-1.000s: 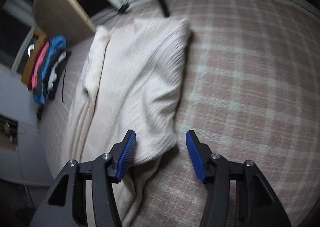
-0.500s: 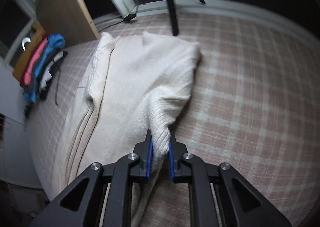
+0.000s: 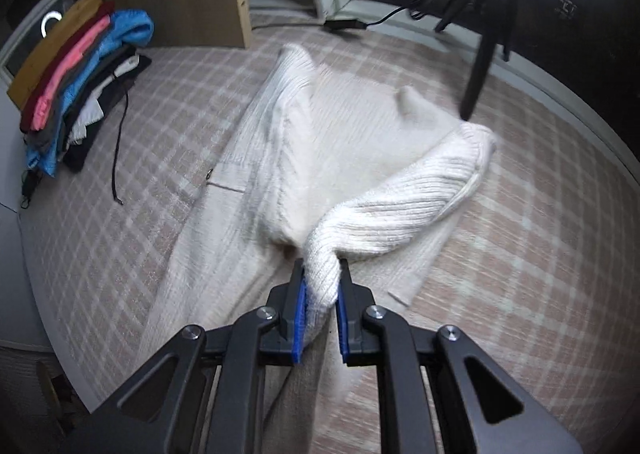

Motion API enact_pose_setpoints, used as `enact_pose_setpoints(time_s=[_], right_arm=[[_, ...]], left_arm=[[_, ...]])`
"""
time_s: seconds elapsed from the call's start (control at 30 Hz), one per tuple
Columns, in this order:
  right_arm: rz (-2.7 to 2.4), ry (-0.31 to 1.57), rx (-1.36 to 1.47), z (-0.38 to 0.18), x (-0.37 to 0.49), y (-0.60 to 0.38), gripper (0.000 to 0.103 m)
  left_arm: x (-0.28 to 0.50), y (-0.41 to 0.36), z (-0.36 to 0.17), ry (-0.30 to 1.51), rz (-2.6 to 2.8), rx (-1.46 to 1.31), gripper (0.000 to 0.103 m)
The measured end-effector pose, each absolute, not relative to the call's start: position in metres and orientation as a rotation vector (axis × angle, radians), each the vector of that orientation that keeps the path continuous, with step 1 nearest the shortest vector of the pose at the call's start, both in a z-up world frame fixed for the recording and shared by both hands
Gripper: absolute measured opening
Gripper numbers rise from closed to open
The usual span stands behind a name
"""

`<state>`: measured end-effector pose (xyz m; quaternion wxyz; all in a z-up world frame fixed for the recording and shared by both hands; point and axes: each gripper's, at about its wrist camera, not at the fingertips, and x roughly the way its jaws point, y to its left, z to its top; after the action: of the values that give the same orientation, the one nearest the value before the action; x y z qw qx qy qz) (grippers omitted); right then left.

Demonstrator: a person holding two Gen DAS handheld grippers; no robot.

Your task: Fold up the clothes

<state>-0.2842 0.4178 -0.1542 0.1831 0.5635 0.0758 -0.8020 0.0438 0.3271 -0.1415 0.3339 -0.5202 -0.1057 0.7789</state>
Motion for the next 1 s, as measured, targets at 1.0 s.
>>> enact_pose_setpoints(time_s=[1.0], right_arm=[[-2.421,-0.109,1.647,-0.212,0.045,0.515,0.045]], left_arm=[[0.065,0.236,-0.109,-0.232,2.05,-1.44,0.025]])
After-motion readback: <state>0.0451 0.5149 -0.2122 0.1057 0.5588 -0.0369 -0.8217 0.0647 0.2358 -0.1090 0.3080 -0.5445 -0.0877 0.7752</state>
